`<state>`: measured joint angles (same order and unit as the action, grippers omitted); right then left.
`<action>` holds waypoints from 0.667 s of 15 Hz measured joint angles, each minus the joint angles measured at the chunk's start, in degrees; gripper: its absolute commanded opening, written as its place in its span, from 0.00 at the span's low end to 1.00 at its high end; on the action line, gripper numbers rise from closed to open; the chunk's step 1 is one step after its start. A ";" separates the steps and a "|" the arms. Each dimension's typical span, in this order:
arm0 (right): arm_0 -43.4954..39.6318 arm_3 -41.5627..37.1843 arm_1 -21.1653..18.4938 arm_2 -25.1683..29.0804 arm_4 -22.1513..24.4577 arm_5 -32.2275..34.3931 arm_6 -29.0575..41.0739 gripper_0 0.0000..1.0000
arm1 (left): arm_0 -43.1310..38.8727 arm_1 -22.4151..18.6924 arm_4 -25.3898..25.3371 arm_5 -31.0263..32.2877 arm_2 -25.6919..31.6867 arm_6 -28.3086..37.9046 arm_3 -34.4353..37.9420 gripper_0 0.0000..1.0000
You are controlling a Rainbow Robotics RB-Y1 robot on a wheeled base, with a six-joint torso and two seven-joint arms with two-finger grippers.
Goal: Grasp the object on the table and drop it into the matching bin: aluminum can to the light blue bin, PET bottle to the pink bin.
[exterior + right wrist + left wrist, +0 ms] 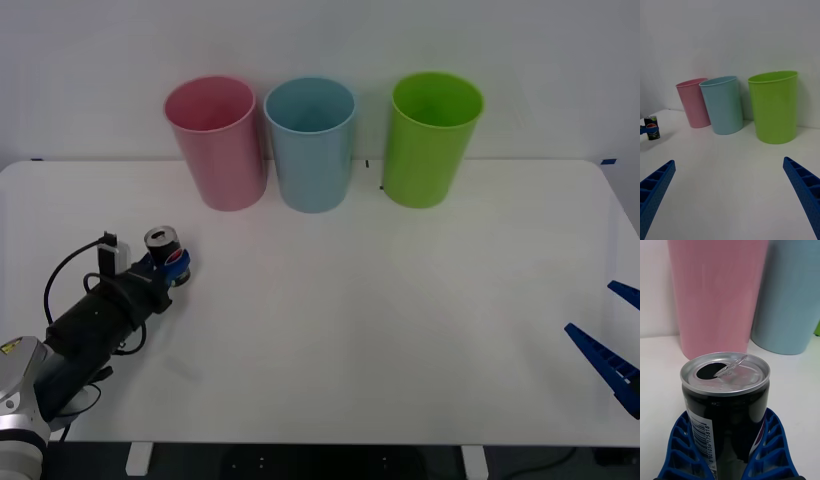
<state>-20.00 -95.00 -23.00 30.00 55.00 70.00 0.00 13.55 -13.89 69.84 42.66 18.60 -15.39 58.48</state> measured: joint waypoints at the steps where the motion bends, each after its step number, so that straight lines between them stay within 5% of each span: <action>1: 0.00 0.00 0.00 0.00 0.00 0.00 -0.01 1.00 | -0.46 -0.07 -0.32 0.31 -0.11 0.28 1.09 0.00; 10: 0.00 0.00 0.00 0.00 0.00 0.00 -0.01 1.00 | -9.60 -0.13 -4.55 0.64 -3.24 5.08 19.81 0.00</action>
<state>-20.00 -95.00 -23.00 30.00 55.00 70.00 0.00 3.96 -14.03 65.29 43.30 15.37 -10.31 78.30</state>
